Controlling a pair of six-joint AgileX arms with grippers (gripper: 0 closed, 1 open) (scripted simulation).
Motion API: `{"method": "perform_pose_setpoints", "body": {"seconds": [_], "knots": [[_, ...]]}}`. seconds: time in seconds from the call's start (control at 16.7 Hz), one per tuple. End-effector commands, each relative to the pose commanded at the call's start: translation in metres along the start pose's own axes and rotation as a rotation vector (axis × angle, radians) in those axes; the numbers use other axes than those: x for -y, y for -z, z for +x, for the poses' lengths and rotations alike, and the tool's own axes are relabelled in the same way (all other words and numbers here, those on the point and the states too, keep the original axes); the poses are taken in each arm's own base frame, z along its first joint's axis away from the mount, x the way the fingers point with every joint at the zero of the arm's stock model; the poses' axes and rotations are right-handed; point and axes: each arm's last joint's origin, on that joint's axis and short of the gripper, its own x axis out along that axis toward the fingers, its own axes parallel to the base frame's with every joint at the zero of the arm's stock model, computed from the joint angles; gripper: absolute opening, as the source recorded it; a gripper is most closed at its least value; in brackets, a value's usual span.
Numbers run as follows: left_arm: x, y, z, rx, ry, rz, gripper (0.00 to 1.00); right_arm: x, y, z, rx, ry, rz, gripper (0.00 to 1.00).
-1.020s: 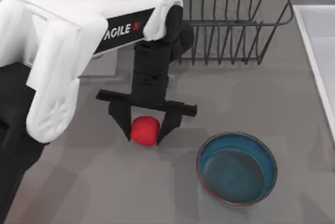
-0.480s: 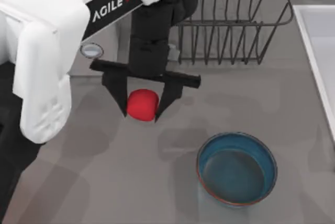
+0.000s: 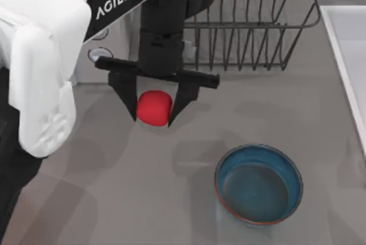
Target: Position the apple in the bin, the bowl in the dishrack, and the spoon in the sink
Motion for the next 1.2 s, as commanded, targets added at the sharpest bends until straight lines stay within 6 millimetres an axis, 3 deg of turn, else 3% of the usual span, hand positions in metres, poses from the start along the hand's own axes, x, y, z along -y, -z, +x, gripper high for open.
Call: {"method": "perform_pose_setpoints", "body": {"seconds": [0.18, 0.3, 0.6, 0.9, 1.02, 1.2], "knots": [[-0.013, 0.009, -0.008, 0.01, 0.013, -0.073, 0.0, 0.0, 0.0, 0.0, 0.0, 0.0, 0.0, 1.0], [-0.034, 0.022, -0.02, 0.035, 0.037, -0.176, 0.0, 0.0, 0.0, 0.0, 0.0, 0.0, 0.0, 1.0], [-0.126, 0.068, -0.039, 0.126, 0.125, -0.615, 0.0, 0.0, 0.0, 0.0, 0.0, 0.0, 0.0, 1.0], [-0.226, 0.134, -0.018, 0.219, 0.21, -1.189, 0.0, 0.0, 0.0, 0.0, 0.0, 0.0, 0.0, 1.0], [-0.251, 0.162, -0.004, 0.25, 0.231, -1.389, 0.0, 0.0, 0.0, 0.0, 0.0, 0.0, 0.0, 1.0], [-0.272, 0.196, 0.015, 0.287, 0.247, -1.61, 0.0, 0.0, 0.0, 0.0, 0.0, 0.0, 0.0, 1.0]]}}
